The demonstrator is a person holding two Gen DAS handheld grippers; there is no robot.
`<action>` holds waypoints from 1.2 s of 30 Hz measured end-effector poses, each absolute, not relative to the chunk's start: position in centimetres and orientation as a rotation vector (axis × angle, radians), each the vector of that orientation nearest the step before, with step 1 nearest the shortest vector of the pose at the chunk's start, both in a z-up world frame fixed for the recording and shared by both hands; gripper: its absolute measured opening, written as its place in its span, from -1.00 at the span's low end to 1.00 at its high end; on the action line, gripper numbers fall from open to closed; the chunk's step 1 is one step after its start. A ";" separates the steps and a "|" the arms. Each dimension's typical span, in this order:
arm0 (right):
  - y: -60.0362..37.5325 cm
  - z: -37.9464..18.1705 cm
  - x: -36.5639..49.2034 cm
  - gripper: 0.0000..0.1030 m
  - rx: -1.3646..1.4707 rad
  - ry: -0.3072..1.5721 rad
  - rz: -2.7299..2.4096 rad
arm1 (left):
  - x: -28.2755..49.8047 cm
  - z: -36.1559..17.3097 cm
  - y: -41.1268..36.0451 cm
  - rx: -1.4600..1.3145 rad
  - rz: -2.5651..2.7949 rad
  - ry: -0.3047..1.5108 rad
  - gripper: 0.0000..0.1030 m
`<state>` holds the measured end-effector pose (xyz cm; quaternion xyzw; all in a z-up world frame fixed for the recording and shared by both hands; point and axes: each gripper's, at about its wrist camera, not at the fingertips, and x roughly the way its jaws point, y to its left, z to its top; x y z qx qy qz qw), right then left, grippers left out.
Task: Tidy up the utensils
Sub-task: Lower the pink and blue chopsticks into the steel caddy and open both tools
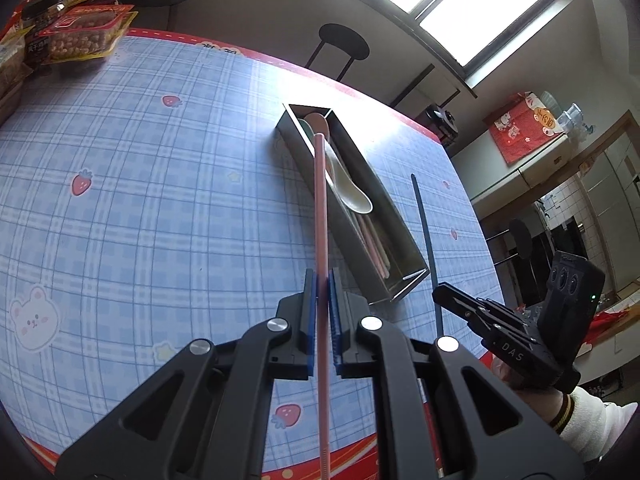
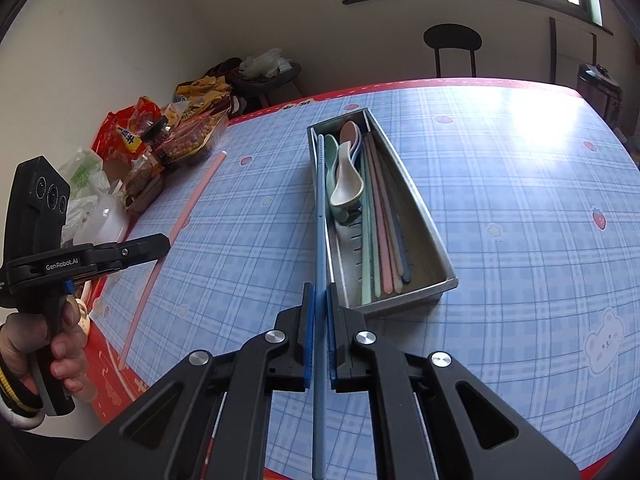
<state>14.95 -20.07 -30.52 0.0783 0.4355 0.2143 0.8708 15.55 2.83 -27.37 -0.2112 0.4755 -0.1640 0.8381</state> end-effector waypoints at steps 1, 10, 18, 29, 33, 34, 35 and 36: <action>-20.3 -30.4 15.5 -0.88 0.161 0.908 0.442 | 16.1 -27.3 2.5 -0.452 -0.351 1.006 -0.80; -21.0 -29.6 22.0 -0.88 0.103 0.873 0.425 | 21.9 -26.2 -1.0 -0.452 -0.371 0.972 -0.80; -19.1 -30.3 26.8 -0.88 0.014 0.871 0.452 | 26.1 -26.7 -2.1 -0.468 -0.344 0.973 -0.80; -18.4 -33.7 29.1 -0.88 0.003 0.964 0.439 | 28.0 -28.5 -2.4 -0.478 -0.316 1.007 -0.80; -18.6 -33.7 29.0 -0.87 0.018 0.961 0.442 | 28.1 -28.8 -2.6 -0.474 -0.313 1.012 -0.80; -18.4 -33.6 29.0 -0.86 0.021 0.957 0.443 | 28.1 -28.9 -2.8 -0.475 -0.312 1.014 -0.80; -18.6 -33.4 28.8 -0.85 0.025 0.953 0.440 | 28.2 -29.0 -2.9 -0.477 -0.312 1.017 -0.80; -18.8 -33.2 28.6 -0.84 0.030 0.948 0.435 | 28.2 -29.0 -3.0 -0.479 -0.312 1.020 -0.80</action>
